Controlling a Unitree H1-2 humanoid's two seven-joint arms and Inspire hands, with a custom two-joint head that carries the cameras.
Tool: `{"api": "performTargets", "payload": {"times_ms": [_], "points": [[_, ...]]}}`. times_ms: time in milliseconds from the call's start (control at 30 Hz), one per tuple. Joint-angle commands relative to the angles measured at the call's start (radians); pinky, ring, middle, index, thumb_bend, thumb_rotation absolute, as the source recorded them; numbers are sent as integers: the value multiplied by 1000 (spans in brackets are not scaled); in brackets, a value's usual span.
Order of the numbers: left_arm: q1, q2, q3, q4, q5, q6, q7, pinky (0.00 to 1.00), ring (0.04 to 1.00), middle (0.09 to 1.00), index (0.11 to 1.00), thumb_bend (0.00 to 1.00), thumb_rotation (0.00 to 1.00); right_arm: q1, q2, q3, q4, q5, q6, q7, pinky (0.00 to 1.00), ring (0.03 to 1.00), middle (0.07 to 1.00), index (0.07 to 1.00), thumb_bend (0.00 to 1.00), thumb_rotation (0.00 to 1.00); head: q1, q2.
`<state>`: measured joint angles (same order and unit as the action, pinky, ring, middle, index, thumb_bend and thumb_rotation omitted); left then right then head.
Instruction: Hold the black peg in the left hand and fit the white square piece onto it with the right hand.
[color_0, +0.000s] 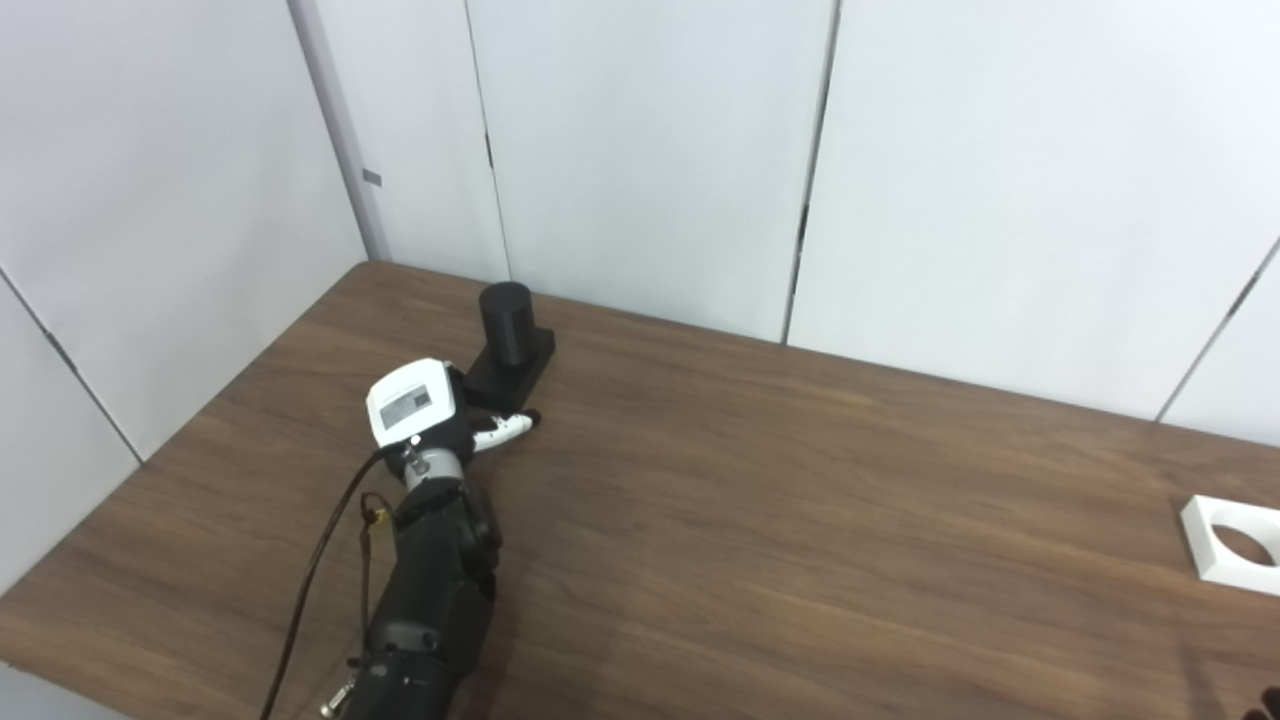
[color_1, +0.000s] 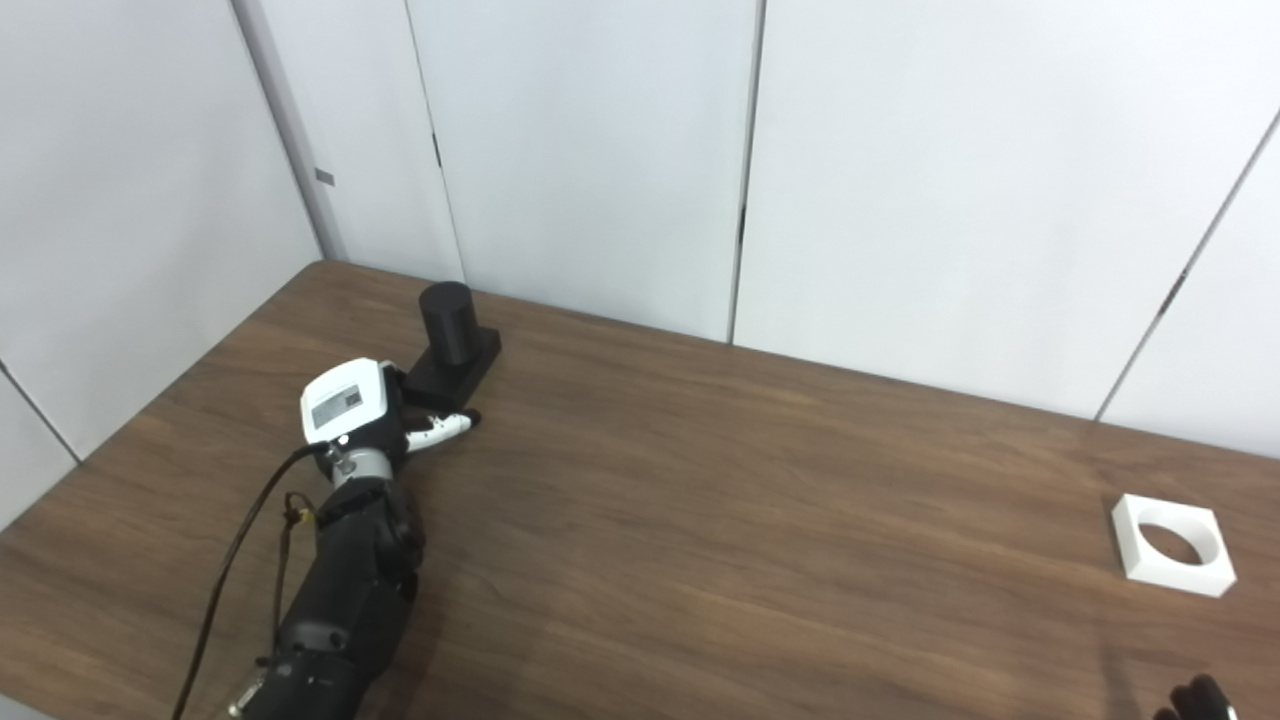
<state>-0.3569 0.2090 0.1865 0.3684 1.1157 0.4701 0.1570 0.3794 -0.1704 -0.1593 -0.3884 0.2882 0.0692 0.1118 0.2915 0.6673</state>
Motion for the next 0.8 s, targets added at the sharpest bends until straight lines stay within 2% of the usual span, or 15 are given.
{"api": "performTargets", "payload": {"times_ms": [0,233,433,567,767], "points": [[-42,33,-13,9,-16,-1,51,825,873,837,669,834,510,-9,-4,-6,-43,8,-14,1,1000,1000,1000,1000,892,956,0,0],[-40,48,-32,53,-69,0,95,788,858,823,696,823,511,-6,-5,-5,-55,-3,3,-4,1000,1000,1000,1000,885,967,-2,-1],[-39,67,-59,79,-153,-3,150,742,848,815,698,813,461,-7,-5,-6,-54,2,3,-1,1000,1000,1000,1000,869,965,-4,0],[-50,73,-70,104,-181,-1,175,738,836,809,701,832,511,-8,-4,-7,-49,0,-4,0,1000,1000,1000,1000,859,966,-7,-2],[-69,73,-78,124,-200,-1,173,723,827,808,696,859,568,-6,-2,-5,-52,1,2,-1,1000,1000,1000,1000,860,961,-10,-4]]}}
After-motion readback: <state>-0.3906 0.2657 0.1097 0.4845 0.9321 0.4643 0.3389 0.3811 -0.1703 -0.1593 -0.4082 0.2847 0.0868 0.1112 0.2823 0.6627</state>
